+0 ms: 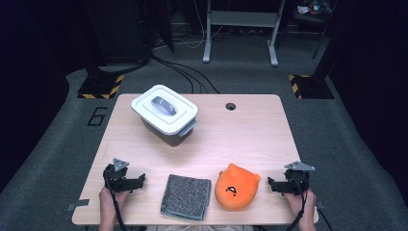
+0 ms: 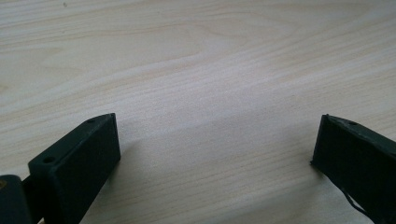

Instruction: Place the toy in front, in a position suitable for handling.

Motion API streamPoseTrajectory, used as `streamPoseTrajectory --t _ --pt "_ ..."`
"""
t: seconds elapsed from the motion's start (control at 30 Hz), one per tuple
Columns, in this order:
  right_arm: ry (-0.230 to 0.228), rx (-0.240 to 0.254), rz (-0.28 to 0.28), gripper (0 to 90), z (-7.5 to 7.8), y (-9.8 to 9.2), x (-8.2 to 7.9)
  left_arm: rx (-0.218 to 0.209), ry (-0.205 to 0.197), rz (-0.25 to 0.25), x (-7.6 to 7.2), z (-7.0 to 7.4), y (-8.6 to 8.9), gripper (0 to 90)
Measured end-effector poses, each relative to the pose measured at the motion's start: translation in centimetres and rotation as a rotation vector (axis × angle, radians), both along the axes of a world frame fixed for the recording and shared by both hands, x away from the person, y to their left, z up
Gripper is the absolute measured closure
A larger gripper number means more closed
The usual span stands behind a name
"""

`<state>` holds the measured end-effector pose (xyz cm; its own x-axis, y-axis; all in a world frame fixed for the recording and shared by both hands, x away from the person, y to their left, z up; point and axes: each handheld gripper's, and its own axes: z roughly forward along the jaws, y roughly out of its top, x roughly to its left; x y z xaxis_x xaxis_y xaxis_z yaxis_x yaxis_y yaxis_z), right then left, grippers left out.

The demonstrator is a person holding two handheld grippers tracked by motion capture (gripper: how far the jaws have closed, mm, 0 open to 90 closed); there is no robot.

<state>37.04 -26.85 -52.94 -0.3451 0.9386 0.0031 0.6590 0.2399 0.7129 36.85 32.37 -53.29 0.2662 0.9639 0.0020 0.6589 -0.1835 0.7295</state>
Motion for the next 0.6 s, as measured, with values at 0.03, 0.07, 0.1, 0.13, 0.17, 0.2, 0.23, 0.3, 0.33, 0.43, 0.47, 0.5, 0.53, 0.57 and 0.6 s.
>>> streamPoseTrajectory --t 0.03,0.07,0.1,0.13,0.17,0.2,0.23,0.3,0.33,0.43,0.47,0.5,0.53,0.57,0.6 --pt "-0.003 0.002 0.002 0.0 0.0 -0.1 0.0 0.001 0.0 -0.001 0.0 0.0 0.0 0.4" --pt "-0.002 0.007 0.002 0.0 0.0 -0.1 0.1 0.001 0.002 0.0 0.0 0.0 0.0 0.4" --pt "0.004 0.021 -0.006 0.0 0.1 -0.1 0.0 0.004 0.001 0.0 0.0 0.0 0.0 0.4" --pt "-0.003 0.045 -0.002 0.0 0.4 -0.2 0.0 0.001 0.001 0.0 0.0 0.0 0.0 0.4" --pt "-0.003 0.056 -0.003 0.0 0.5 -0.2 -0.1 0.001 0.002 0.0 0.0 0.0 0.0 0.4" --pt "-0.009 0.058 -0.001 0.0 0.8 -0.1 -0.1 0.0 0.0 -0.001 0.0 0.0 0.0 0.4" --pt "-0.013 0.058 0.005 0.0 1.1 0.0 -0.2 0.001 0.001 0.0 0.0 0.0 0.0 0.4" --pt "-0.022 0.058 0.021 0.0 1.7 0.2 -0.3 0.002 0.005 -0.003 0.0 0.0 0.0 0.4" --pt "-0.025 0.057 0.024 0.0 2.1 0.3 -0.4 0.001 0.006 -0.004 0.0 0.1 0.0 0.5" --pt "-0.044 0.056 0.032 0.0 3.2 0.5 -0.6 0.001 0.006 -0.004 0.0 0.1 0.0 0.5" --pt "-0.052 0.06 0.036 0.0 3.6 0.6 -0.7 0.001 0.006 -0.003 0.0 0.1 0.0 0.5" --pt "-0.058 0.063 0.041 0.0 4.0 0.7 -0.8 0.002 0.006 -0.004 0.0 0.1 0.0 0.5" --pt "-0.061 0.069 0.049 0.0 4.4 0.8 -0.9 0.001 0.006 -0.005 0.0 0.1 0.0 0.5" --pt "-0.065 0.071 0.058 0.0 4.7 0.8 -0.9 0.001 0.006 -0.004 0.0 0.1 0.0 0.5" --pt "-0.07 0.07 0.066 0.0 5.0 0.9 -1.0 0.0 0.006 -0.004 0.0 0.0 0.0 0.5"
